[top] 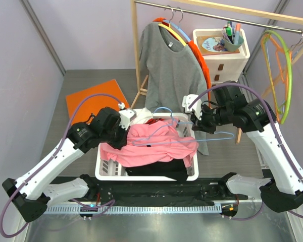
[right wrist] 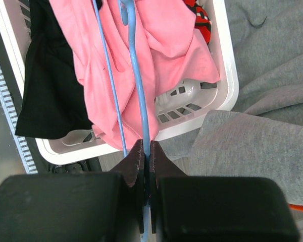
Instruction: Place the t-shirt on the hanger
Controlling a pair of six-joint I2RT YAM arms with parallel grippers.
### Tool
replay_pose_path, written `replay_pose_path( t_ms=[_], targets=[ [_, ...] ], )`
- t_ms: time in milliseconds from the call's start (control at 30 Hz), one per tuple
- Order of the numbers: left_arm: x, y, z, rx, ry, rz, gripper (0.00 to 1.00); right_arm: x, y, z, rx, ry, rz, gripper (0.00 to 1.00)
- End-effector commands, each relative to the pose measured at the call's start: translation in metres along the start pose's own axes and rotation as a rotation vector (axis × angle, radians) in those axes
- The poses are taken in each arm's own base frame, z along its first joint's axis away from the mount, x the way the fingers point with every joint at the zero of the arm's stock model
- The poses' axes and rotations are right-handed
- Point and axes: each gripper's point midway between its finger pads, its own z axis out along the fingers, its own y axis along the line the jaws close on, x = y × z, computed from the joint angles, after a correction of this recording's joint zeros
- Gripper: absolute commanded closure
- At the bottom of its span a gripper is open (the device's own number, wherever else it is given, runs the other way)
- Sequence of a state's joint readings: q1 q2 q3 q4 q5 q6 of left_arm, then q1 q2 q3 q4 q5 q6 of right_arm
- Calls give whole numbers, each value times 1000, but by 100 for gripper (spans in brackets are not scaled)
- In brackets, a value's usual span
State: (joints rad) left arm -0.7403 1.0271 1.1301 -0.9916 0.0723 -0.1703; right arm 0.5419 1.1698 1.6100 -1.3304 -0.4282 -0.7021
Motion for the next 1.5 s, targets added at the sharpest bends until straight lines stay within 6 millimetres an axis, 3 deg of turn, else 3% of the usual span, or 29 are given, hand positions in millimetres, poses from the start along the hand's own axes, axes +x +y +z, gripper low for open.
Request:
replay_pose_path(
  t_ms=[0, 367, 533, 733, 967, 1200, 1467],
  targets=[
    [7, -1, -1, 10, 9, 33, 95, -16, -11, 0, 44, -54, -38, 99],
    [-4, 4, -5, -22, -26, 38, 94, -9, 2, 5, -16, -38, -50, 99],
    [-22, -9, -14, 42, -71, 35, 94, -3, 7, 10, -27, -19, -56, 99],
    [-37, -29, -23, 139, -116, 29, 90, -20, 3, 16, -21, -68, -58, 99],
    [-59, -32, -29, 143, -154, 27, 91, -53, 1, 22, -20, -178, -43, 99],
    [-82, -32, -44, 126, -229, 24, 91, -61, 4, 31, -25, -243, -8, 99],
    [-95, -37, -49, 144, -265, 10, 94, -71, 4, 49, -5, -366, 112, 99]
  ],
)
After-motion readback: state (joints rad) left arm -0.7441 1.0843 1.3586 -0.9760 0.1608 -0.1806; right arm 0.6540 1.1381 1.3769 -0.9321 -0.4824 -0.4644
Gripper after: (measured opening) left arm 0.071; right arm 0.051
